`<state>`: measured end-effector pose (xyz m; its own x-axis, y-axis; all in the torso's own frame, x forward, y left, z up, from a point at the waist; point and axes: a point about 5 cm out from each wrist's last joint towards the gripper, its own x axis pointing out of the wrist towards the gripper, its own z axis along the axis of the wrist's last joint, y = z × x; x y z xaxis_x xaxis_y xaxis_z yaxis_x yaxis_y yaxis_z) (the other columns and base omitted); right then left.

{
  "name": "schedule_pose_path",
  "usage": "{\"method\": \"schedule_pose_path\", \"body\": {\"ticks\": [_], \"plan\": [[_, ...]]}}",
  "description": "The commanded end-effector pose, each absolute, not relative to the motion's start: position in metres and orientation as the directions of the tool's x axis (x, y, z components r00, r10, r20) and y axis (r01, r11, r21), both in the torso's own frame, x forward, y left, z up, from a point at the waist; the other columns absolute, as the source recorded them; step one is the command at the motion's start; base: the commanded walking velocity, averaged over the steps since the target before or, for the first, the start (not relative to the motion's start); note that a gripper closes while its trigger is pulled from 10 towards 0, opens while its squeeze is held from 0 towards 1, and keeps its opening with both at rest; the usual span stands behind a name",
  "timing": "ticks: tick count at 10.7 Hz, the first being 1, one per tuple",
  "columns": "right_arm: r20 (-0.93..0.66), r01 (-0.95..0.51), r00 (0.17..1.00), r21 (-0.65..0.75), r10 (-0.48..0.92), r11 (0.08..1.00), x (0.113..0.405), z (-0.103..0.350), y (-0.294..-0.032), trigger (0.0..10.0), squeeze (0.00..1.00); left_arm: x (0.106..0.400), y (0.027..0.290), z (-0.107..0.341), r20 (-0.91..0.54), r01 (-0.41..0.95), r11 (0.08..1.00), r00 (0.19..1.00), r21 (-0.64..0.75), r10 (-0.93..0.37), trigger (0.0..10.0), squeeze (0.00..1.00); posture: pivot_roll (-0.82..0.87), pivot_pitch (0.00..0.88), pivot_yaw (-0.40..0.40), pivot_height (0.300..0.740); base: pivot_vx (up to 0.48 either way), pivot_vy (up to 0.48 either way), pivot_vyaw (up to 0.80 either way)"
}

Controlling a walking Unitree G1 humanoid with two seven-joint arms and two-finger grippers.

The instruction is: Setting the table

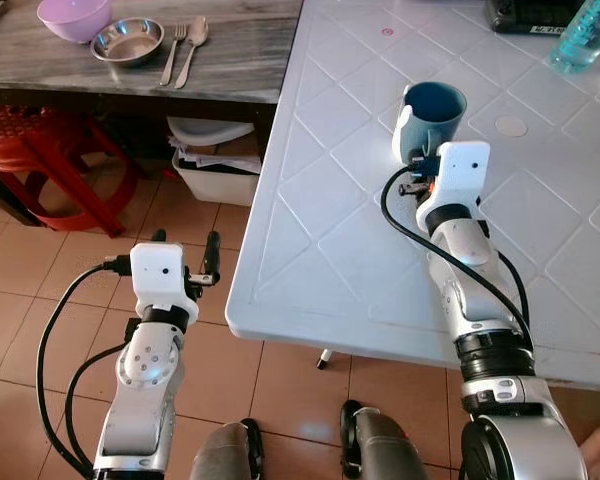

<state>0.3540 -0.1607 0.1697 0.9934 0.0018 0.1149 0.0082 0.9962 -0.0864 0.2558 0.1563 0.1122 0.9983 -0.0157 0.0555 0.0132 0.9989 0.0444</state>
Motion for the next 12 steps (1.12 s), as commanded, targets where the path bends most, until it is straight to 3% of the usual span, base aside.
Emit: {"method": "schedule_pose_path", "body": {"ticks": [1,4,5,6,7,12], "plan": [[0.112,0.007,0.994,-0.084,0.002,0.996,0.351,0.168,-0.159,0.0,0.0,0.253,0.161,0.107,0.028,-0.008,0.999,1.0,0.049,0.007,10.0,0.0,0.0,0.218,0.067,0.74,0.0,0.0,0.0],[0.101,0.002,0.995,-0.082,0.006,0.997,0.34,0.16,-0.161,0.0,0.0,0.255,0.158,0.103,0.014,-0.027,0.999,1.0,0.033,0.027,10.0,0.0,-0.02,0.181,0.051,0.74,0.0,0.0,0.0],[0.14,-0.013,0.99,-0.074,0.024,0.997,0.331,0.163,-0.161,0.5,0.0,0.255,0.158,0.1,0.007,-0.038,0.999,0.999,0.026,0.038,10.0,0.0,-0.02,0.171,0.042,0.74,0.0,0.304,0.0],[0.168,-0.034,0.985,-0.07,0.046,0.997,0.323,0.163,-0.16,4.9,0.0,0.255,0.158,0.099,0.007,-0.038,0.999,0.999,0.024,0.038,10.0,0.0,-0.02,0.159,0.034,0.74,0.0,0.469,0.0],[0.177,-0.048,0.983,-0.044,0.055,0.998,0.316,0.16,-0.159,10.0,0.0,0.256,0.158,0.097,0.002,-0.046,0.999,0.999,0.006,0.046,10.0,0.0,-0.03,0.152,0.032,0.74,0.0,0.465,0.0],[0.144,0.003,0.989,-0.112,0.013,0.994,0.303,0.143,-0.165,10.0,0.0,0.272,0.155,0.092,-0.003,-0.021,1.0,1.0,-0.012,0.021,10.0,0.0,-0.05,0.118,0.03,0.74,0.0,0.472,0.0]]}}
